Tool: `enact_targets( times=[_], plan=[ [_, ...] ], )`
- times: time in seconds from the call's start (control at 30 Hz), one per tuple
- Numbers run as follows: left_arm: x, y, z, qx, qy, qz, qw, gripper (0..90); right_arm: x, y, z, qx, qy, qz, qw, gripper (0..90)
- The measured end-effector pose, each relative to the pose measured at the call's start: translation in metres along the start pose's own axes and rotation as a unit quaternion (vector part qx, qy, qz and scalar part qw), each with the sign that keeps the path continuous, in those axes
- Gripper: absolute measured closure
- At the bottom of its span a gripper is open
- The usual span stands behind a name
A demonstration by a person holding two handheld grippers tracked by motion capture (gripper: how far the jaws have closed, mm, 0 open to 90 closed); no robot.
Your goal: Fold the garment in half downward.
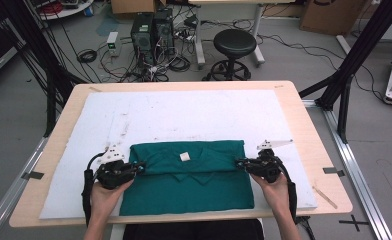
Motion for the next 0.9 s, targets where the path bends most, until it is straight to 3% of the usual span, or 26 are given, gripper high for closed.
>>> enact_targets(
  times=[0.37, 0.7, 0.83, 0.9],
  plan=[
    [0.009, -0.014, 0.008, -0.005, -0.001, 0.0, 1.0, 86.3, -0.012, -0.014, 0.007, 0.001, 0.008, -0.006, 0.9999, 85.5],
    [0.011, -0.022, 0.006, -0.019, -0.005, 0.009, 0.9998, 85.5, -0.012, -0.025, 0.005, 0.0, 0.011, -0.022, 0.9997, 83.3],
    [0.01, -0.018, 0.007, -0.016, 0.002, 0.022, 0.9996, 68.4, -0.01, -0.024, 0.004, -0.002, 0.013, -0.028, 0.9995, 67.1],
    [0.01, -0.015, 0.008, -0.008, 0.005, 0.028, 0.9996, 62.6, -0.01, -0.021, 0.006, 0.004, 0.015, -0.03, 0.9994, 64.2]
  ],
)
Point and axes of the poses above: each handheld gripper's, and its own axes: z roughly backward along the jaws, y roughly out of its top, x roughly to its right, the point moved 2 cm from there along -z, roughly forward along the jaws, and after that the axes turned 8 degrees about z, right-handed, at the moved point
